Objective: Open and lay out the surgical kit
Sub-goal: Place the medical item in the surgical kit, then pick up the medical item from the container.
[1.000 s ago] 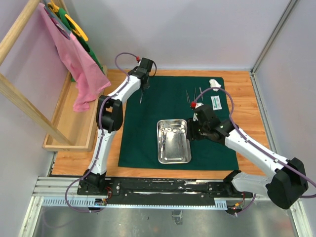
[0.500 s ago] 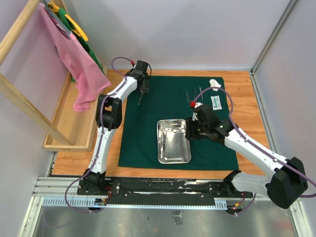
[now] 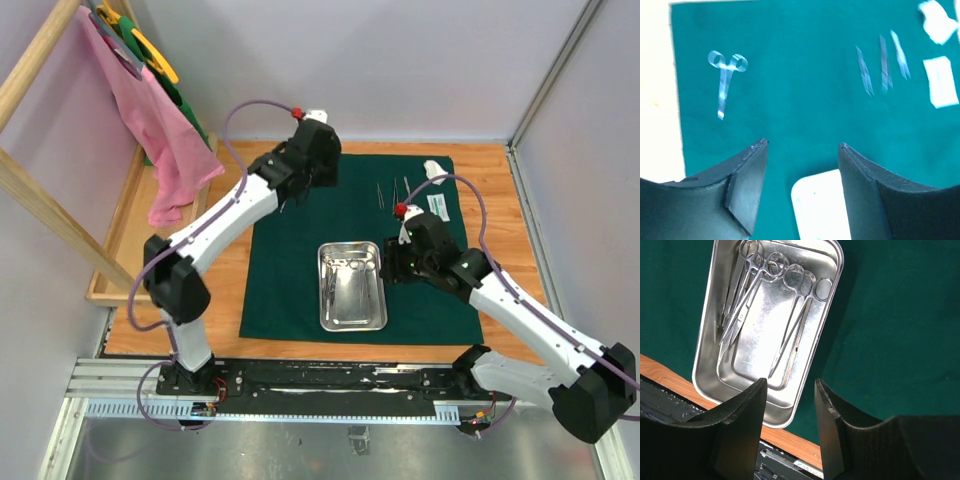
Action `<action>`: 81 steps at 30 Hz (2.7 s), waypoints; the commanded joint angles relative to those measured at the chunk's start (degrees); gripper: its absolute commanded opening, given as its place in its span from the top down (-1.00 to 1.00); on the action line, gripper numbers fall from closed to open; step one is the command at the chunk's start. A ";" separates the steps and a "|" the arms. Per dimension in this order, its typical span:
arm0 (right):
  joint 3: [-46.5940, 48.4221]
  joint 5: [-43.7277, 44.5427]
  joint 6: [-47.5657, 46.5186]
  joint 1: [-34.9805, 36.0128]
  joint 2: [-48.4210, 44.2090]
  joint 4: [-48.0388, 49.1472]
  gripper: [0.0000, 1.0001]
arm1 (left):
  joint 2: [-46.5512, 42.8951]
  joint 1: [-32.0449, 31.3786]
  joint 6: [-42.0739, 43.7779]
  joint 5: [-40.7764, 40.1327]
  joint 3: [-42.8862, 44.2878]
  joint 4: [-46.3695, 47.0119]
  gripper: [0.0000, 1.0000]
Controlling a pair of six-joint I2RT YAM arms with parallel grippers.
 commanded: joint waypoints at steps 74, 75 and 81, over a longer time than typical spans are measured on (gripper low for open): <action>-6.74 0.21 1.13 -1.09 -12.45 -2.92 0.10 | 6.62 -16.54 -10.06 -3.32 -13.90 -3.59 0.99; -6.52 0.20 1.10 -1.04 -12.45 -3.08 0.10 | 5.44 -16.54 -9.93 -3.60 -12.56 -4.47 0.99; -5.01 0.35 0.91 -1.09 -12.45 -4.17 0.10 | 5.13 -16.15 -5.85 -5.18 2.22 -10.40 0.99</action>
